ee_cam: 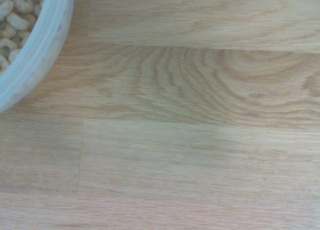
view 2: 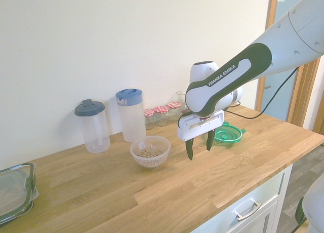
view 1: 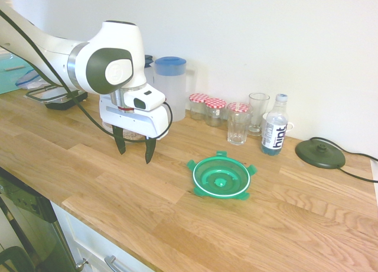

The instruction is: Cover the lid of food container

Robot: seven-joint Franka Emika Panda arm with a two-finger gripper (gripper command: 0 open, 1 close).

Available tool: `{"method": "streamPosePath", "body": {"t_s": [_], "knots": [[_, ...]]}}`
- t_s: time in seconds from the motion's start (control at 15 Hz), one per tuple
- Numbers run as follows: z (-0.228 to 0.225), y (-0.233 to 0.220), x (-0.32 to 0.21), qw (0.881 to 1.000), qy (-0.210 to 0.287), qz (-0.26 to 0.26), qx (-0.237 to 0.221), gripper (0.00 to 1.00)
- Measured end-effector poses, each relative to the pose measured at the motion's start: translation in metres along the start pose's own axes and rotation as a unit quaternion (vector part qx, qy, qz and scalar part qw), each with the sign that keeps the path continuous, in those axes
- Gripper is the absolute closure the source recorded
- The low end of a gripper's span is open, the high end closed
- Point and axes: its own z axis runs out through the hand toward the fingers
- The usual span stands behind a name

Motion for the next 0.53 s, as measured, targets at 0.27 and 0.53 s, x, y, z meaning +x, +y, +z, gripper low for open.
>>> {"method": "streamPosePath", "body": {"t_s": [0.27, 0.53], "knots": [[-0.009, 0.007, 0.017, 1.000, 0.003, 0.005, 0.011, 0.00], [-0.045, 0.037, 0.078, 0.997, -0.044, -0.011, 0.064, 0.00]]}}
